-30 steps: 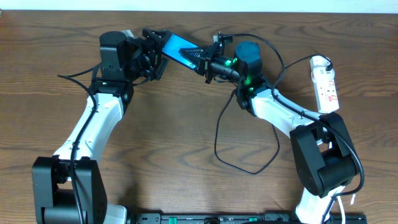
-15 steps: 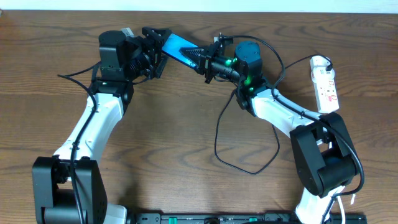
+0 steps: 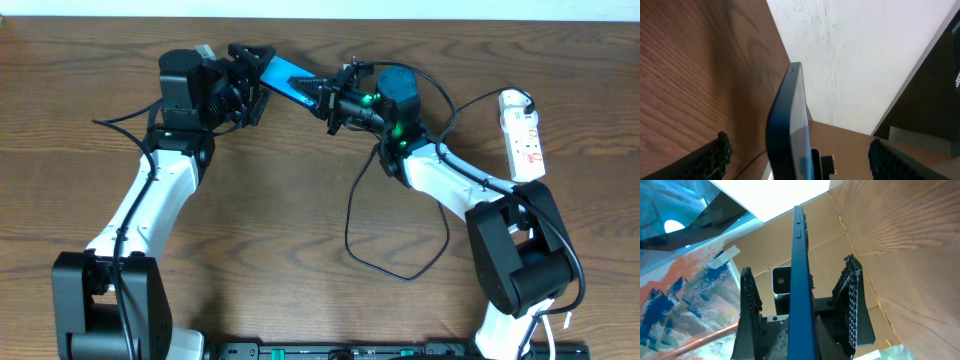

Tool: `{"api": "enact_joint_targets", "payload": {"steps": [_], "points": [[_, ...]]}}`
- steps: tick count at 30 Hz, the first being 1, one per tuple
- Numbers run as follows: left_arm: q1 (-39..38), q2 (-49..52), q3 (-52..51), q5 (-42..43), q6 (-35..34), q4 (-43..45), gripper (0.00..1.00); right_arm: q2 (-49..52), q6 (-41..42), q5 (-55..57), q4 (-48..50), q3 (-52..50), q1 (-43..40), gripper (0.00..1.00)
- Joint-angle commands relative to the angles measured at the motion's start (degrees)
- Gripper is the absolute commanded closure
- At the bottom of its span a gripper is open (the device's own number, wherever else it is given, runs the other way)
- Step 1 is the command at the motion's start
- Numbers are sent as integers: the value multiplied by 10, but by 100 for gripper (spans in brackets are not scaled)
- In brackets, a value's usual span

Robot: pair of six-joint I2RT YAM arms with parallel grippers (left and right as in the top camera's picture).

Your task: Plug charger to phone and switch on socket

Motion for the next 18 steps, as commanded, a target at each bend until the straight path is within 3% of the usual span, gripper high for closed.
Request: {"api": "enact_joint_targets", "payload": {"steps": [1,18], "points": [[3,-14,1,-5,7,3,18,-5,16,8,7,9,7,99],[3,-14,1,-5,-79,-2,33,-5,26,35,8,9,15,99]]}}
